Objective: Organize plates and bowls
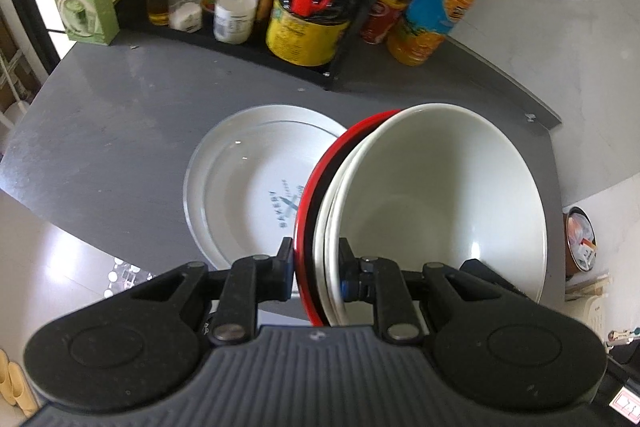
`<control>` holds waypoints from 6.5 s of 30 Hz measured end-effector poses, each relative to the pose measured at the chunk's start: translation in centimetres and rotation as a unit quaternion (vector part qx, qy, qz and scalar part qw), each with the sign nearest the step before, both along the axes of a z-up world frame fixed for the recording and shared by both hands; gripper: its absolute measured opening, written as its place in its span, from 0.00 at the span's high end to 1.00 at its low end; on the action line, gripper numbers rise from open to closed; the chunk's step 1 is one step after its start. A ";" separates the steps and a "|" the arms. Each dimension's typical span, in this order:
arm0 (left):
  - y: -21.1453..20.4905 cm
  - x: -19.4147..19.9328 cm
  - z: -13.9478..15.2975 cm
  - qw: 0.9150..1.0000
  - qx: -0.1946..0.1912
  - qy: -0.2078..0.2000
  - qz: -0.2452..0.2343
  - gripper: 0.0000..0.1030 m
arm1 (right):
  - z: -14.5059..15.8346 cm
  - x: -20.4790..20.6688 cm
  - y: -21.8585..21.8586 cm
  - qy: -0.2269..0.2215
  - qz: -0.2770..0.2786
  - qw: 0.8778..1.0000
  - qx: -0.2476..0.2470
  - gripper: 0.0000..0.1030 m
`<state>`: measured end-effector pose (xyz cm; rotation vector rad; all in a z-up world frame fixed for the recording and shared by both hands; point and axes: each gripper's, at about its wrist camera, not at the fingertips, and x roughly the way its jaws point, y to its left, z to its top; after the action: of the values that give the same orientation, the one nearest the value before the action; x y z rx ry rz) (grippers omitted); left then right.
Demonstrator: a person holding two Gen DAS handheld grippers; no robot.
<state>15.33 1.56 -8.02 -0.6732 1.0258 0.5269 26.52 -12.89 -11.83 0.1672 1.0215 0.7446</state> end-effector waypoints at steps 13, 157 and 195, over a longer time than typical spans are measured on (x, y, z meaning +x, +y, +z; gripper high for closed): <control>6.0 -0.7 -2.7 0.999 -0.020 0.028 0.008 0.82 | -2.2 0.3 5.4 0.031 0.002 0.999 -0.021 0.67; -7.9 -20.2 8.3 0.964 0.213 -0.043 -0.157 0.00 | 9.7 -22.6 -11.0 -0.130 -0.113 0.980 -0.102 0.00; -9.2 -19.2 8.5 0.963 0.200 -0.063 -0.168 0.00 | 10.2 -22.4 -11.8 -0.157 -0.130 0.973 -0.112 0.00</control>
<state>-3.86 -7.66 0.50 -0.1641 0.8564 0.3707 4.13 -24.65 -1.60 -0.0125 0.7561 0.3964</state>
